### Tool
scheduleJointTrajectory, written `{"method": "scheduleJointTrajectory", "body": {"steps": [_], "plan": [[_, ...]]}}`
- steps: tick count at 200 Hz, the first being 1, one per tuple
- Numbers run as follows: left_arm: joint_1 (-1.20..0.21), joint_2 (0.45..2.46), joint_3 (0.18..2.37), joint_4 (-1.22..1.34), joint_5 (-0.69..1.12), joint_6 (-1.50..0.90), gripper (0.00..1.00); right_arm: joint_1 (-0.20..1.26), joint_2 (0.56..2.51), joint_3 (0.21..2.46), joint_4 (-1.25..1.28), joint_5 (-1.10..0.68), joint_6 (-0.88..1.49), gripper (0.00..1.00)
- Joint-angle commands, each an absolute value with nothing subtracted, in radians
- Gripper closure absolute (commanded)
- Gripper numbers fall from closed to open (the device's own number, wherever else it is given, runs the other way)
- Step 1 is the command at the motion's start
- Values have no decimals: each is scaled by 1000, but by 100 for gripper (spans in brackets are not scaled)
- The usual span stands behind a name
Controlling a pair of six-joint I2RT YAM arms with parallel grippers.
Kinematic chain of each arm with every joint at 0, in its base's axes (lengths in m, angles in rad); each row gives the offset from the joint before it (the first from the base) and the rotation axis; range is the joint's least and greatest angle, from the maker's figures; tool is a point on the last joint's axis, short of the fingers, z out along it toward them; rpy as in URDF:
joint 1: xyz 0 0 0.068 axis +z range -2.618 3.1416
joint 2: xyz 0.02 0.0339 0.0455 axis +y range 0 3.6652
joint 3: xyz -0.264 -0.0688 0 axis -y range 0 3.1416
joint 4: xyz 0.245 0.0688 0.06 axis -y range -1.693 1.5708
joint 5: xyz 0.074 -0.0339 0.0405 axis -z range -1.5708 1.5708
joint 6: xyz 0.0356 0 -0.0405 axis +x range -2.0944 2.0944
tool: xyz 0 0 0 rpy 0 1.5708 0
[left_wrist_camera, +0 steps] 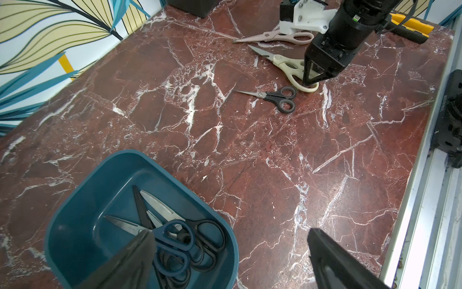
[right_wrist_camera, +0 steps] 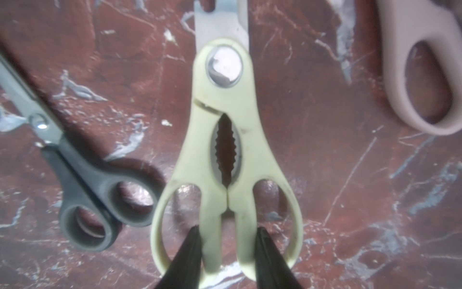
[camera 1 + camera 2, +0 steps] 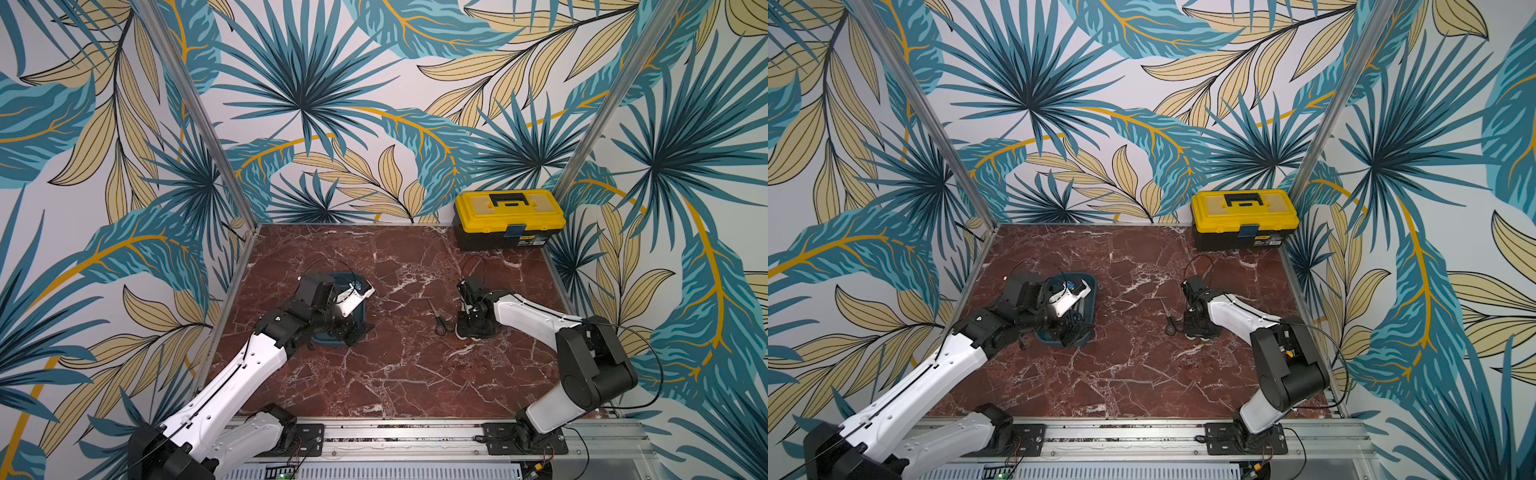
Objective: Put the scissors into the storage box
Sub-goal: Pick up the scissors from the center of the board, then move the storage box to the center of the board.
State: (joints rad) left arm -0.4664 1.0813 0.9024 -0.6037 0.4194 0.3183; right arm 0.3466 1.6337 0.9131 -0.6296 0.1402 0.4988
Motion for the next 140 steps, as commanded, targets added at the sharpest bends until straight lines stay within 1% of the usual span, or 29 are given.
{"method": "scheduleJointTrajectory", "body": {"steps": [1,76,140], "plan": [[-467,1074,935,-610,399,328,0,348,1626,918,-616,106,470,68],[-467,1063,919,-588,344,335,0,348,1613,918,-623,113,443,70],[-466,1053,921,-589,344,336,0,347,1604,929,-627,110,427,69]]}}
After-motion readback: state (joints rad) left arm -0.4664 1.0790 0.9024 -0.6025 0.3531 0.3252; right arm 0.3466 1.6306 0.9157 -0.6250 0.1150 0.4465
